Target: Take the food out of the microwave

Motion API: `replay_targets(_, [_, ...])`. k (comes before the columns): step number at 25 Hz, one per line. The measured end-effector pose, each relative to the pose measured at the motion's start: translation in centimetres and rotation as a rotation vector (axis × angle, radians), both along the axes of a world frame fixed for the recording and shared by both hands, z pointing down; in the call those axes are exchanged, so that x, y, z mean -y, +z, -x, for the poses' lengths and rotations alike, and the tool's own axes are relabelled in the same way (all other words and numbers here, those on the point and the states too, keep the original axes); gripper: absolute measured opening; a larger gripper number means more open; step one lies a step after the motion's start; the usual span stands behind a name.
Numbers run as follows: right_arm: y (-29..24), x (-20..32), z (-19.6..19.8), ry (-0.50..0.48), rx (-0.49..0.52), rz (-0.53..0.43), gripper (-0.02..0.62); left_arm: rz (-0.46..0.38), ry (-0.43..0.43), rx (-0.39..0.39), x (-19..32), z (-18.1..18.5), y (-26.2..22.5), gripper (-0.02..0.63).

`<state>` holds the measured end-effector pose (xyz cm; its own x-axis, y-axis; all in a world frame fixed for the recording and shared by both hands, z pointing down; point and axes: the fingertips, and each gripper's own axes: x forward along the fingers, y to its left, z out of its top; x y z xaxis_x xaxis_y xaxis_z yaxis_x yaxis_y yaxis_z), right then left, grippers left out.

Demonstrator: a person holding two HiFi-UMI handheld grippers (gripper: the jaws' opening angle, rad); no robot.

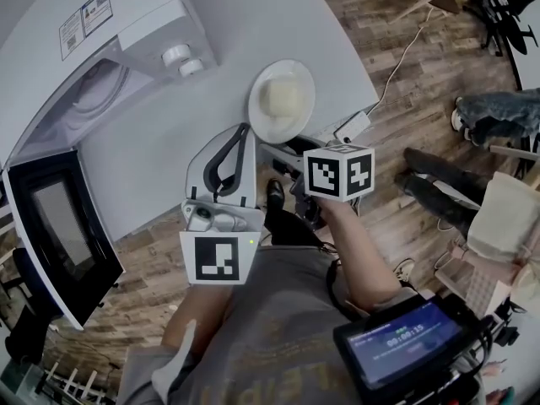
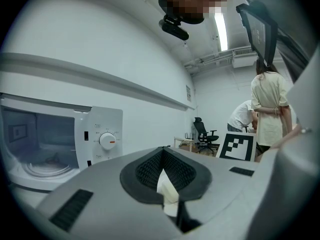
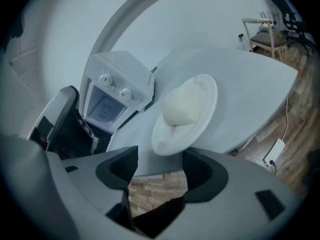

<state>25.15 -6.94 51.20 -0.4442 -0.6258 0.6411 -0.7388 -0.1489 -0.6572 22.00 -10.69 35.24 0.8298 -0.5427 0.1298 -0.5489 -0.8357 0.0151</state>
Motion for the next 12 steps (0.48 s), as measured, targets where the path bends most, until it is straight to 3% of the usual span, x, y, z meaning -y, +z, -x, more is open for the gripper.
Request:
replay_targets(4, [0.4,-0.8,0.6,-0.046,-0.045,0.020,0.285,-0.003,-0.002,-0.004,-0.2,0.3,-0.1,0.006])
replay_targets(12, [0.4,-1.5,0.6,-0.030,-0.036,0.006,0.268,-0.005,-0.009,-0.001,-1.0,0.7,-0.1,0.006])
